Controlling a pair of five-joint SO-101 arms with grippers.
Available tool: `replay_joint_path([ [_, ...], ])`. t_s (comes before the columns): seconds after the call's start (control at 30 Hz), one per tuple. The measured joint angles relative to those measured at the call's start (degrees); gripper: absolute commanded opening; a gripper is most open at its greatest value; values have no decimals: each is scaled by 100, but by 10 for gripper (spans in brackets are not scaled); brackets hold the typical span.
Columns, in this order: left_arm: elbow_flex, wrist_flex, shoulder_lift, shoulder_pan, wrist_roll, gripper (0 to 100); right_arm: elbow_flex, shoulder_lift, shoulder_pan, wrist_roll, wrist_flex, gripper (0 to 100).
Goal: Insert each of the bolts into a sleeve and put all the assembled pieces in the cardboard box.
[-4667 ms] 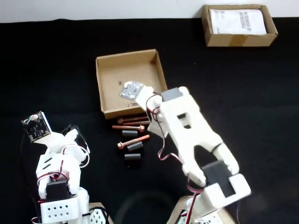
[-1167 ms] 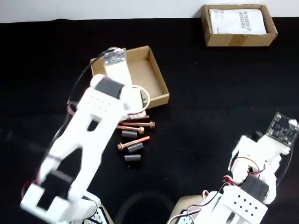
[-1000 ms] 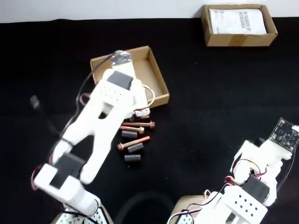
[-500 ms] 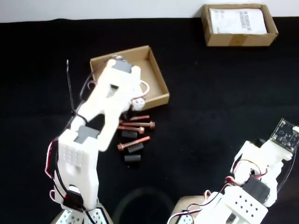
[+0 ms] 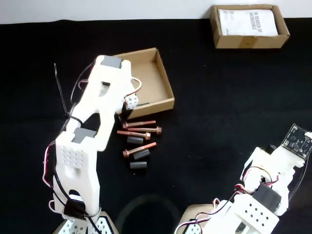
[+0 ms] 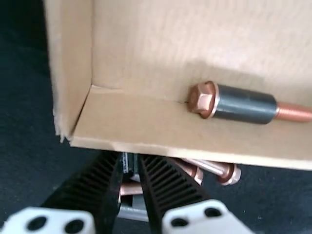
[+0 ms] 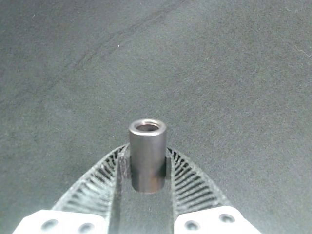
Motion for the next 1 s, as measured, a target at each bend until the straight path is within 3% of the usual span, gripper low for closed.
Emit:
replay_joint_path([
  [0.33, 0, -211, 0, -88, 0, 8, 0, 0, -211, 0, 0, 7],
  [0.5, 0, 545, 0, 448, 0, 8, 9, 0, -387, 0, 0, 7],
  [0.7, -9, 712, 0, 835, 0, 8, 9, 0, -440, 0, 0, 7],
  [1.0, 290, 62, 0, 765, 0, 8, 9, 0, -440, 0, 0, 7],
])
